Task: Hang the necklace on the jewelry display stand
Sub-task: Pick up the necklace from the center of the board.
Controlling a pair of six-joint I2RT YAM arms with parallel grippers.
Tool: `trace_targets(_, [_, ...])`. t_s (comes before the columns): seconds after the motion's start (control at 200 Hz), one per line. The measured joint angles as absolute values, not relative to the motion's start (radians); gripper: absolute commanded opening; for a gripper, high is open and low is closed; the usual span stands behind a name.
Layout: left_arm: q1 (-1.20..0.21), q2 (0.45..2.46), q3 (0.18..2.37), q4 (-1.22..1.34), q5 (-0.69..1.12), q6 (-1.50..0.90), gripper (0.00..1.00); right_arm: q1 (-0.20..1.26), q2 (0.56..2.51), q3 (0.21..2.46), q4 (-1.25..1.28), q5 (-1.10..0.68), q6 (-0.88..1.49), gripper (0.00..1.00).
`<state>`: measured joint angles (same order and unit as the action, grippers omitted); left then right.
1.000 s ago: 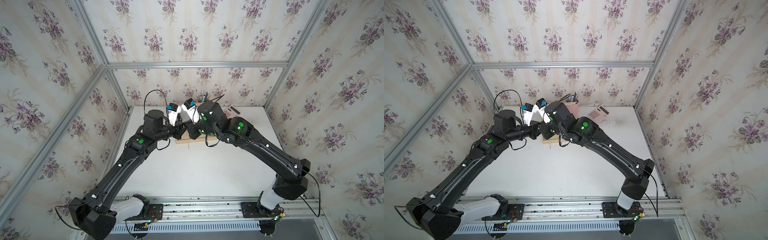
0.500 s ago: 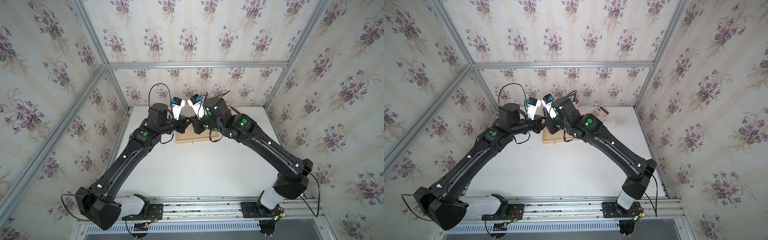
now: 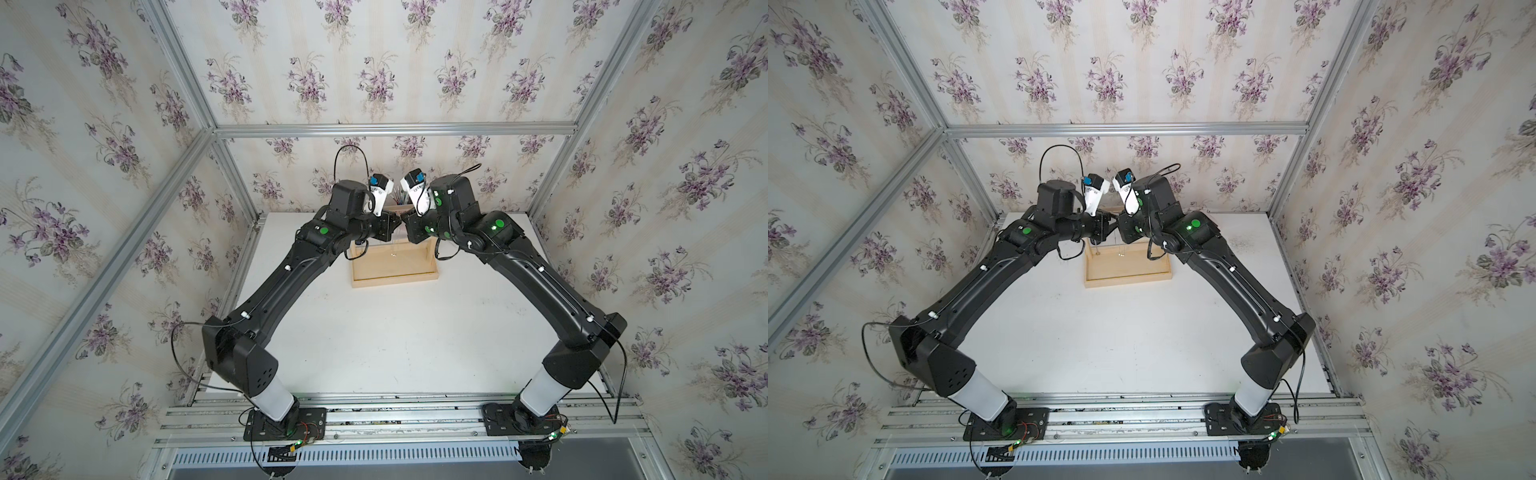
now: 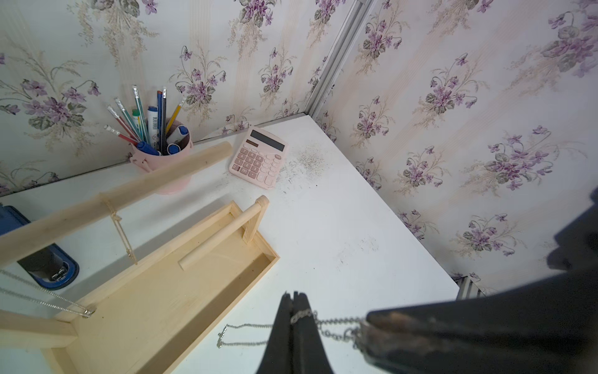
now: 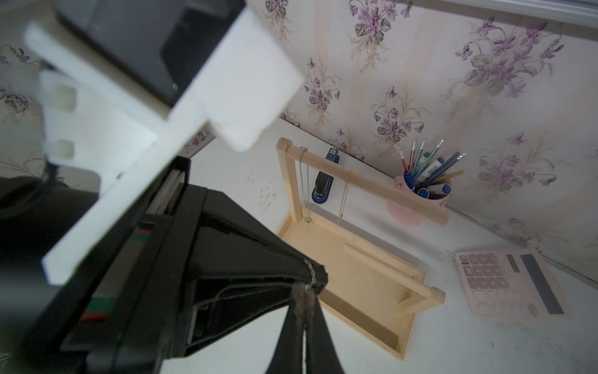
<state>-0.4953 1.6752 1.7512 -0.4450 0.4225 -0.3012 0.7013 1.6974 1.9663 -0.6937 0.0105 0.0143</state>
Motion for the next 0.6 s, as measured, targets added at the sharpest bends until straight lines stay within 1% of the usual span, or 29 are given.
trace_targets(0.3, [-0.498,1.864,1.994,-0.513,0.397,-0.288,0.0,0.607,1.774,2.0,-0.644,-0.022,-0.001,0.04])
trace_targets(0.6, [-0.499,2.018,2.223,-0.572,0.397,-0.285,0.0,0.548,1.822,2.039,-0.594,-0.041,-0.027,0.04])
